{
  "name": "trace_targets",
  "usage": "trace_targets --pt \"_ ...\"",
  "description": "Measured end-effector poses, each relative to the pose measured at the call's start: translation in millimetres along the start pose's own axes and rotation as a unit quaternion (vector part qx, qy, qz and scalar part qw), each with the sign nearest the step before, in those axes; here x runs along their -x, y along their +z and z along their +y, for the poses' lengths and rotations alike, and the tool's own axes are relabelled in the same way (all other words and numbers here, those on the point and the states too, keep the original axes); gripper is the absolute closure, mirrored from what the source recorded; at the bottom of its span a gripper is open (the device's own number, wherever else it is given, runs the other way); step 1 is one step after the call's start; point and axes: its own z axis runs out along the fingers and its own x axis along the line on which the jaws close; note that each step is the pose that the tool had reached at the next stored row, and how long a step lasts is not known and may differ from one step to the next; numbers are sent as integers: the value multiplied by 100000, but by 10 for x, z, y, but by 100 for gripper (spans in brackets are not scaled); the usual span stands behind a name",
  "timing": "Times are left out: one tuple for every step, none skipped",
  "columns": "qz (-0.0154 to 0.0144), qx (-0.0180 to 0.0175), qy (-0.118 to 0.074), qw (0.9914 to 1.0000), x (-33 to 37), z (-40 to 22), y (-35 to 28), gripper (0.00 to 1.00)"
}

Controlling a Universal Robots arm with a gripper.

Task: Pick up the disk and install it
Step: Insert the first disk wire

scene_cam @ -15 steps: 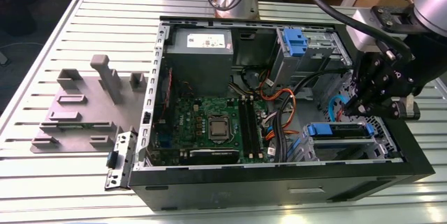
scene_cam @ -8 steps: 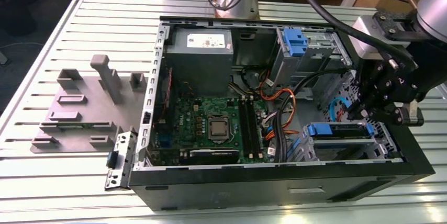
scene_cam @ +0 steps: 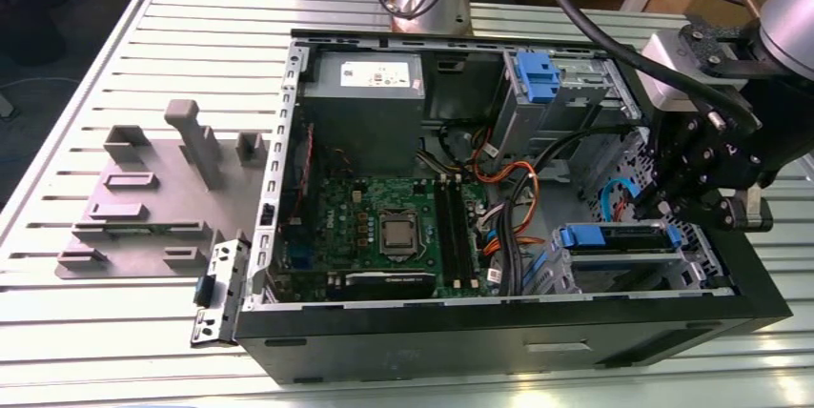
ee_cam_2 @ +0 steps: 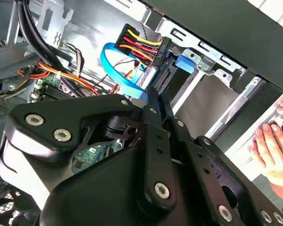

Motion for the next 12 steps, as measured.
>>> trace_targets --pt "-5 -7 0 100000 0 0 4 84" --pt "2 -9 -3 100000 0 0 5 84" --pt "6 -9 -1 100000 0 0 5 84" --pt "-5 -10 -2 100000 0 0 6 84" --pt "-4 -9 -3 100000 0 0 6 84" --pt "-5 -10 0 100000 -1 0 6 84" --pt "-19 -9 0 100000 -3 0 8 84" --pt "-18 -10 0 100000 -6 0 9 84" --pt "-17 -10 -1 100000 -6 0 8 84" --pt "-17 -9 1 100000 -6 0 8 84" --pt "-8 -11 0 100000 -7 0 8 84" --pt "4 -10 1 100000 -7 0 10 84"
